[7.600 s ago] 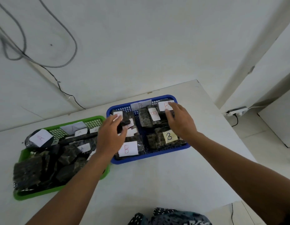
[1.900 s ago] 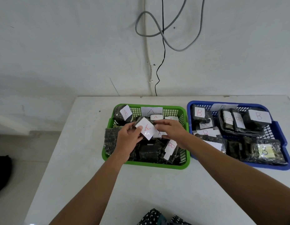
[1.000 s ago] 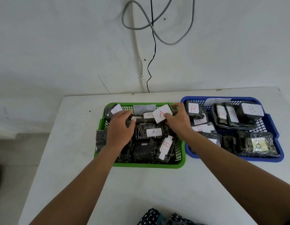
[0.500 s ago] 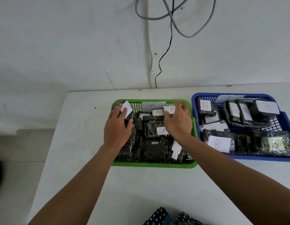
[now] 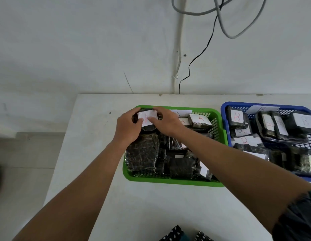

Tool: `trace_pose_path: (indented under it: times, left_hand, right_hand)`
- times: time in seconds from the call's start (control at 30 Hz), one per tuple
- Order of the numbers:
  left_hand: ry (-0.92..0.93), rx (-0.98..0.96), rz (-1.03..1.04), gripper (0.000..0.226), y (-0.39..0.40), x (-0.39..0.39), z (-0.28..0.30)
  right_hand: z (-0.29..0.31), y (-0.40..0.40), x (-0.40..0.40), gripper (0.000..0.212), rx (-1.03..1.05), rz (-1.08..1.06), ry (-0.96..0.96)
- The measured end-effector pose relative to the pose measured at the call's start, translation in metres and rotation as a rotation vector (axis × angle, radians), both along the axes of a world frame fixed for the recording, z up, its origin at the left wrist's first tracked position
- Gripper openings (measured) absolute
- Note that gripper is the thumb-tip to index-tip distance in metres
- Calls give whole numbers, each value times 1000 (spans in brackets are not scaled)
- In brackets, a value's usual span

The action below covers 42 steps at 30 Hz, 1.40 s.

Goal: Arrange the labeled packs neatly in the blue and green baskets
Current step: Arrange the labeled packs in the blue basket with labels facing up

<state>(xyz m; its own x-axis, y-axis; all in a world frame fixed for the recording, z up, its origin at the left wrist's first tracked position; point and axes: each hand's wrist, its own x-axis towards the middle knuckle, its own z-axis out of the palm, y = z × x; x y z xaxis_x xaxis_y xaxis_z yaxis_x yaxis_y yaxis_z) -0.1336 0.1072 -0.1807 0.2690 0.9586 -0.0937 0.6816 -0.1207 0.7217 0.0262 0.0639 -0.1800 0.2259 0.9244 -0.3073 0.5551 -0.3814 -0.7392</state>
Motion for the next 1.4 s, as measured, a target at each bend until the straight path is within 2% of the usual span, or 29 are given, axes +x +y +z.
trace_pose_path:
  times: [0.07,0.13,0.23,0.37,0.47,0.53,0.6,0.7,0.87,1.0,1.03,1.1,1.2,1.27,1.33,1.4]
  left_hand:
    - [4,-8,-43,44,5,-4,-1]
    - [16,31,-60,44,5,-7,-5]
    - [-5,111,-4,47,0,-14,-13]
    - [-76,-26,109,57,-18,-30,-26]
    - [-106,-47,142,52,-34,-37,-31]
    - [-95,-4,122,47,-46,-39,-29]
    - [-92,26,140,45,-57,-39,-23]
    - [-94,78,144,40,-72,-40,-15]
    - [-91,97,180,30,-88,-43,-7]
    - [-3,115,355,42,-95,-46,8]
    - [26,98,392,48,-96,-46,14]
    - [17,-57,447,67,-96,-45,28]
    - [-224,-548,455,81,-94,-36,50]
    - [-492,-788,418,70,-94,-31,60]
    - [-702,-854,419,50,-94,-26,63]
    - [-810,-861,435,35,-96,-22,61]
  right_hand:
    - [-3,6,2,58,-51,-43,114]
    - [-8,9,6,54,-60,-89,139]
    - [-11,6,9,52,-82,-65,0]
    - [-10,-15,10,41,-133,103,-233]
    - [-7,-42,5,36,68,115,-349]
    - [-6,-58,-2,36,213,167,-313]
    - [-6,-69,-9,33,264,234,-269]
    - [-6,-77,-12,31,232,230,-205]
    - [3,-88,-19,38,231,230,-215]
    - [17,-99,-21,23,181,74,183]
    - [19,-102,-20,21,204,41,232]
    - [25,-107,-16,19,297,1,231]
    - [38,-114,-13,22,491,54,106]
    - [44,-119,-13,24,629,184,3]
    - [43,-126,-12,26,729,303,-85]
    - [37,-133,-8,30,748,332,-125]
